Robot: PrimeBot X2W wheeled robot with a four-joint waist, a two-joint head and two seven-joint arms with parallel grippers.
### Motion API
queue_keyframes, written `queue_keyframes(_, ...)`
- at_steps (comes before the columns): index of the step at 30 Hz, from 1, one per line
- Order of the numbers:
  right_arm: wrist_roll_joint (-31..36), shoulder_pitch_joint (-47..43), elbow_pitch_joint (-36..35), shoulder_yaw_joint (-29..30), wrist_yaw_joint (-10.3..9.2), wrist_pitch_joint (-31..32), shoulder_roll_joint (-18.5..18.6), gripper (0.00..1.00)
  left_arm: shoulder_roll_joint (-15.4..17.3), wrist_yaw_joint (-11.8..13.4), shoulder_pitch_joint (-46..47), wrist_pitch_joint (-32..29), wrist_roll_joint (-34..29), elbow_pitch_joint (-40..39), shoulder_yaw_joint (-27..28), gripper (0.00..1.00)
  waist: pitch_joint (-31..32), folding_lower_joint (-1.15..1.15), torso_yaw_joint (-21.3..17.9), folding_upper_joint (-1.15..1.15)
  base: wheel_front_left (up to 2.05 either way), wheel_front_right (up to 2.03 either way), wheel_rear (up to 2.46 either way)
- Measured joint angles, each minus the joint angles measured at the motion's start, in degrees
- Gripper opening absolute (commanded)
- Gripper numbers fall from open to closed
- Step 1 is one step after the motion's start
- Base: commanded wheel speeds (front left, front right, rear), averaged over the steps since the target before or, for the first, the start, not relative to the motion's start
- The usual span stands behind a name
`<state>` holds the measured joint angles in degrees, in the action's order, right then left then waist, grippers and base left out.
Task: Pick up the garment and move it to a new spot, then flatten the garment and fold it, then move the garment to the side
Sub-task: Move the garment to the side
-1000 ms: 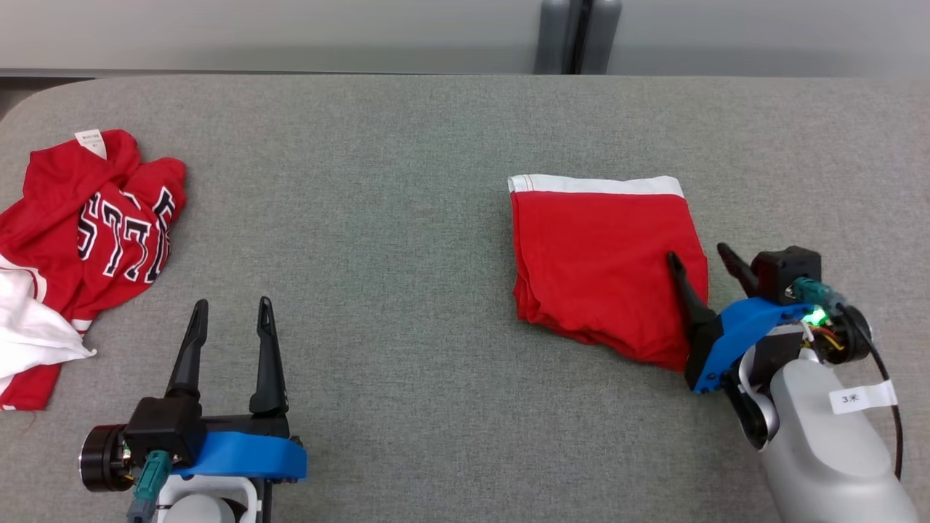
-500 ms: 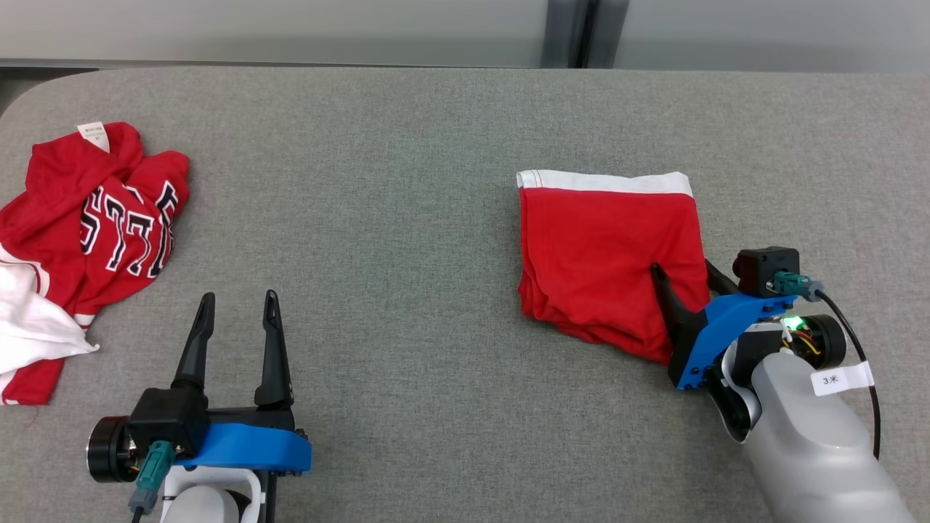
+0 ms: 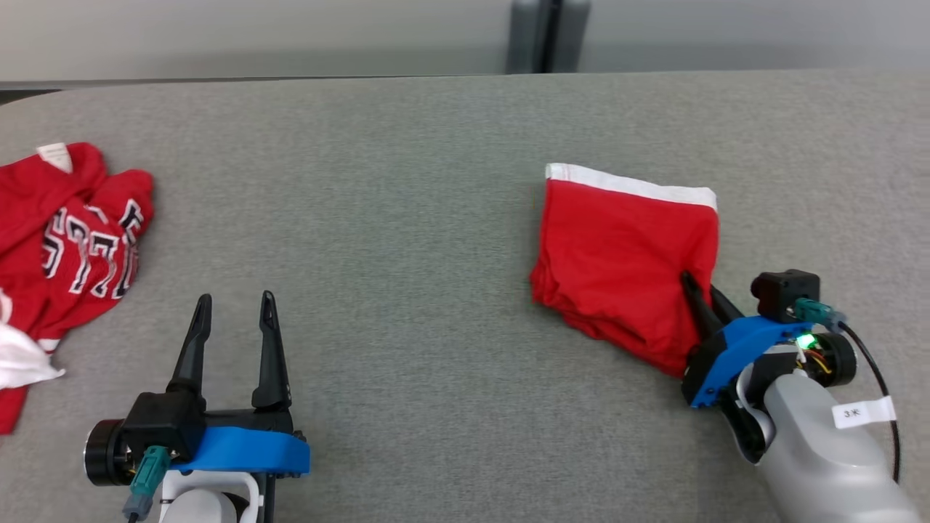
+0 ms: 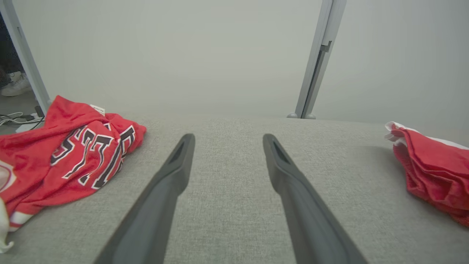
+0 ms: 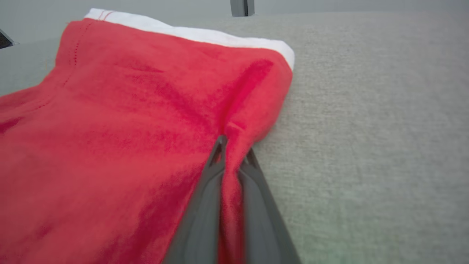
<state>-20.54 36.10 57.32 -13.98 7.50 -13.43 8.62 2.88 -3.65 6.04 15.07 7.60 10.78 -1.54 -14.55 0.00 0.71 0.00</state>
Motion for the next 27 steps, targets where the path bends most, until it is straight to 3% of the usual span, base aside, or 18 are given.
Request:
queue_keyframes(8,-3.56,-1.68,-4.60,-0.66,-0.01,-0.88,4.30,0.00,0.21,-0.86,2.37,0.00,-1.43,-2.85,-0.13,1.00,-2.35,0.00,-5.95,0.00,0.00,0.00,0.00)
queue_keyframes(19,-3.75,-3.79,-11.10,1.10,-0.01,-1.47,6.11,0.00,2.47,-1.42,6.44,0.00,-2.77,-4.78,0.99,1.00,-7.76,0.00,-15.08,0.00,0.00,0.00,0.00)
queue_keyframes(27,1.31,-1.26,-15.36,3.10,-0.02,-1.54,7.83,0.00,2.80,-1.52,8.08,0.00,-3.56,-6.10,0.43,1.00,-10.46,0.00,-15.93,0.00,0.00,0.00,0.00)
